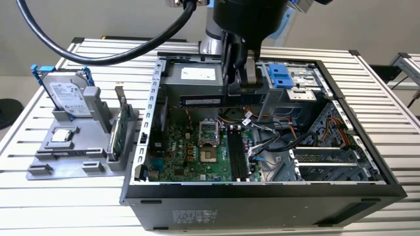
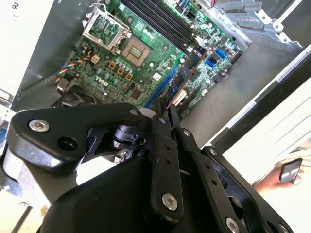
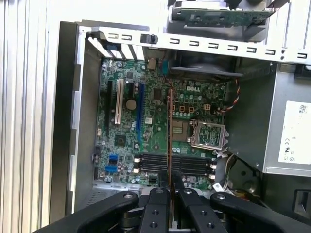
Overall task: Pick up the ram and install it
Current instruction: 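Pick up the ram and move it above insertion slot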
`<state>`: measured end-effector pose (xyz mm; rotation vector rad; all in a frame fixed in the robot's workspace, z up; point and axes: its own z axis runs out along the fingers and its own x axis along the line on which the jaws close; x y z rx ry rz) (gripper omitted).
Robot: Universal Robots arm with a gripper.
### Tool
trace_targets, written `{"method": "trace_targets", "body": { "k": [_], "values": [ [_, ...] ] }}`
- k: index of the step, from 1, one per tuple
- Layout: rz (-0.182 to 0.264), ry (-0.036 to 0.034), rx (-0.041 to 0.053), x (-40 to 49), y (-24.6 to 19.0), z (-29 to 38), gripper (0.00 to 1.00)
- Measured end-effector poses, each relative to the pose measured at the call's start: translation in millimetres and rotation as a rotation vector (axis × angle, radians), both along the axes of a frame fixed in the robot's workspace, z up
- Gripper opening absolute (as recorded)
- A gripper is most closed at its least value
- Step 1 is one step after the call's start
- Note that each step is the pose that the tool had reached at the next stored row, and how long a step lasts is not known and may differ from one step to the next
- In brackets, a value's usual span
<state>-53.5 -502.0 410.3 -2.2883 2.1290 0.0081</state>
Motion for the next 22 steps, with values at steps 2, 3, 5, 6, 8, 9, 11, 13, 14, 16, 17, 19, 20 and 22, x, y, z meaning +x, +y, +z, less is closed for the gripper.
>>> {"method": "trace_targets", "body": {
  "k": [2, 3, 5, 6, 8, 9, 11, 13, 14, 16, 17, 19, 20, 22],
  "values": [
    [0.0, 0.0, 0.0001, 1.8, 0.0, 0.0, 0.0],
    [0.0, 0.0, 0.0, 2.7, 0.0, 0.0, 0.0],
    [0.0, 0.0, 0.0, 4.8, 0.0, 0.0, 0.0],
    [0.0, 0.0, 0.0, 5.8, 0.0, 0.0, 0.0],
    [0.0, 0.0, 0.0, 8.3, 0.0, 0.0, 0.0],
    [0.0, 0.0, 0.0001, 9.6, 0.0, 0.0, 0.0],
    [-0.002, 0.0, 0.0, 12.9, 0.0, 0.0, 0.0],
    [-0.01, 0.0, -0.0001, 14.8, 0.0, 0.0, 0.0],
    [-0.016, 0.0, 0.0, 15.4, 0.0, 0.0, 0.0],
    [-0.028, 0.0, 0.0, 16.7, 0.0, 0.0, 0.0],
    [-0.033, 0.0, 0.0, 17.4, 0.0, 0.0, 0.0],
    [-0.042, 0.0, 0.0001, 18.9, 0.0, 0.0, 0.0],
    [-0.046, 0.0, 0.0, 19.8, 0.0, 0.0, 0.0],
    [-0.054, 0.0, 0.0, 21.6, 0.0, 0.0, 0.0]
  ]
}}
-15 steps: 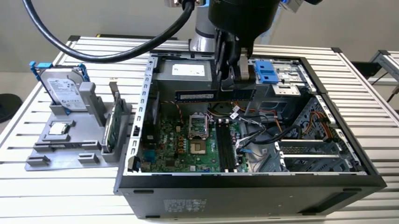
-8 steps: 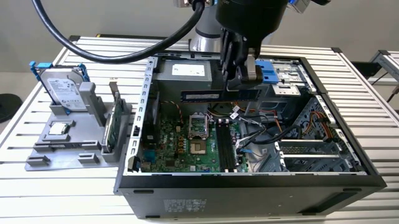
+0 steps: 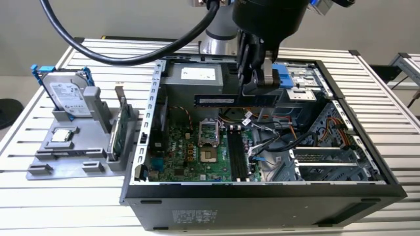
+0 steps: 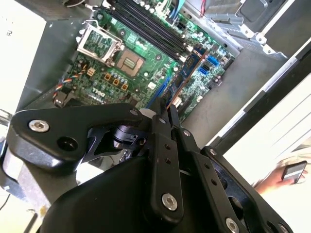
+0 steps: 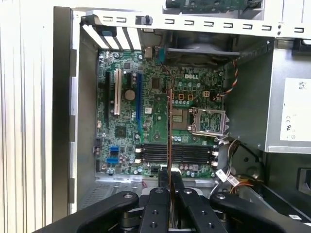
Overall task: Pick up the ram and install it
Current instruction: 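Pick up the ram and move it above insertion slot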
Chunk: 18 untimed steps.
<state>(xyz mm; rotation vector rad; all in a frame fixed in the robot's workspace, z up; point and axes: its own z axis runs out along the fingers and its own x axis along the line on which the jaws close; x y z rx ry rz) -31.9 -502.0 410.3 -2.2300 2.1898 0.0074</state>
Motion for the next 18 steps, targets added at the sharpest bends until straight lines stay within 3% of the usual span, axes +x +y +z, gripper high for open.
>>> {"method": "trace_targets", "body": {
  "k": [18],
  "values": [
    [-0.026, 0.0, 0.0, 22.3, 0.0, 0.0, 0.0]
  ]
}}
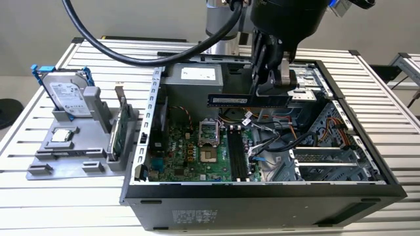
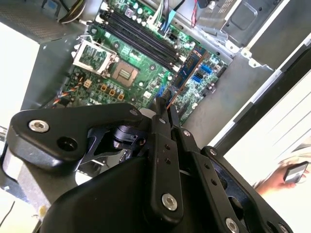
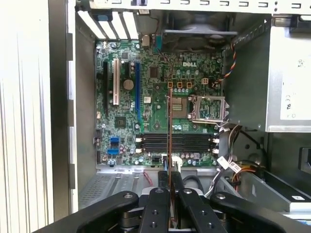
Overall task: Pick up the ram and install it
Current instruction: 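Pick up the ram and move it above insertion slot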
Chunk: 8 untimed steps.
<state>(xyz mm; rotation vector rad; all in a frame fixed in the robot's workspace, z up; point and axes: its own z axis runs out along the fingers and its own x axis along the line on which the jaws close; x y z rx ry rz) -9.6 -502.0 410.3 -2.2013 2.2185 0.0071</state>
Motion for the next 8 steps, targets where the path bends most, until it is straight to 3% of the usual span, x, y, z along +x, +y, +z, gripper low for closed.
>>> {"method": "trace_targets", "body": {
  "k": [8],
  "values": [
    [-0.002, 0.0, 0.0, 9.1, 0.0, 0.0, 0.0]
  ]
}}
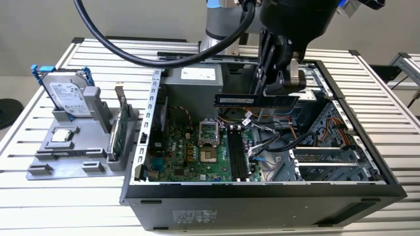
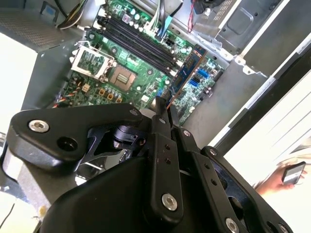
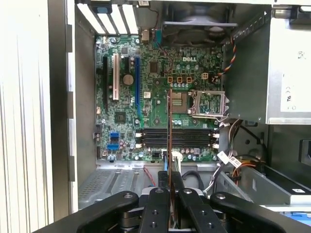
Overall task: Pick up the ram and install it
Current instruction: 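Pick up the ram and move it above insertion slot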
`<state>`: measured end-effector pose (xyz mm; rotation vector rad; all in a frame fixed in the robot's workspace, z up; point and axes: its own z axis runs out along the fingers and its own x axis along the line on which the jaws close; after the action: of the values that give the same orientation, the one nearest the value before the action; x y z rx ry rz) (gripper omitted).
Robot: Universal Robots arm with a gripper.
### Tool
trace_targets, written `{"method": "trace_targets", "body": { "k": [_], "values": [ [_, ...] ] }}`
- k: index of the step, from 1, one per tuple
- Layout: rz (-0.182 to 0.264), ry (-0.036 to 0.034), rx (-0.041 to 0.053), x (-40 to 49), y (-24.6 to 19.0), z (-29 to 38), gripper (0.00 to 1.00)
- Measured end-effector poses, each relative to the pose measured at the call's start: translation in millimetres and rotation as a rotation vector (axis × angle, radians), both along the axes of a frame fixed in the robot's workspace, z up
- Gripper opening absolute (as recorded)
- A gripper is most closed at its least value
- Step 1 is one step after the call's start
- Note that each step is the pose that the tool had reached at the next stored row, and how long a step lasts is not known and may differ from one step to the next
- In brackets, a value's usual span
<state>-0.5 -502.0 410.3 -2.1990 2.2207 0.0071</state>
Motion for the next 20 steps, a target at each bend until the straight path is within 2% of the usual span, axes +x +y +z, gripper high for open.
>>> {"method": "trace_targets", "body": {
  "k": [8, 20],
  "values": [
    [-0.003, 0.0, 0.0, 6.3, 0.0, 0.0, 0.0],
    [-0.003, 0.0, 0.0003, 8.6, 0.0, -0.3, 0.0]
  ]
}}
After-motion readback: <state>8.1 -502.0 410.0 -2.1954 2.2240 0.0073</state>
